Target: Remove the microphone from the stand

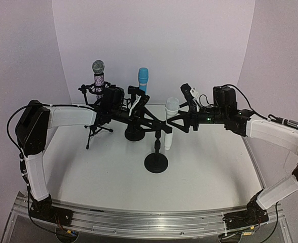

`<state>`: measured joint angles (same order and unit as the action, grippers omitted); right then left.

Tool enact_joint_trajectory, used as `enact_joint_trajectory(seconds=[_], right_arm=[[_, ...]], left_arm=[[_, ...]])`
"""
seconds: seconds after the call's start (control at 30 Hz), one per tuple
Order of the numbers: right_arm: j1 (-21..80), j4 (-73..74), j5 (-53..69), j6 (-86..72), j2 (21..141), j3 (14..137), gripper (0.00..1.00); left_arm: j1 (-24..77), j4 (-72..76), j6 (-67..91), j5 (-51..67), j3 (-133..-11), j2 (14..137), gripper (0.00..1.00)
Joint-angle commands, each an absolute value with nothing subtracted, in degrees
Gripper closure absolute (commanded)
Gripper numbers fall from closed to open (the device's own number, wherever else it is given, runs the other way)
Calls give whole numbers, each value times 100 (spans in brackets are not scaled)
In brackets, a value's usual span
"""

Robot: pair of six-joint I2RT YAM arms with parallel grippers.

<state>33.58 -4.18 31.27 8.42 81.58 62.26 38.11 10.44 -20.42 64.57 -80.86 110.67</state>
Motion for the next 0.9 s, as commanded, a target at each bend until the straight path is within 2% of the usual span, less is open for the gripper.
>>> enact_joint_trajectory(seconds=[0.0,0.2,0.43,0.5,0.57,0.7,0.8,0.83,0.87], right_arm=[[3412,-646,3157,866,8242,6497,17],[3436,-705,3189,879,8308,6537,18],[3464,-865,3166,817,8391,6490,23],[3466,-916,2957,800,8359,6360,31],[3466,-980,2733,820,8294,6209,39],[3468,-1001,2601,753,8252,6166,67],[3464,-993,2567,621,8144,6135,94],[3465,-992,2508,592,8068,6090,100],[3463,-980,2443,568,7951,6021,100]], left_arm=[[3817,1105,-2206,6641,-8053,10874,56],[3814,1139,-2218,6668,-8042,10861,69],[3813,1147,-2272,6653,-8026,10867,95],[3814,1152,-2305,6634,-7981,10860,100],[3815,1191,-2295,6608,-7939,10860,100],[3814,1269,-2211,6602,-7911,10851,100],[3806,1293,-2253,6540,-7893,10847,100],[3807,1299,-2265,6520,-7884,10844,100],[3803,1300,-2289,6493,-7872,10836,100]])
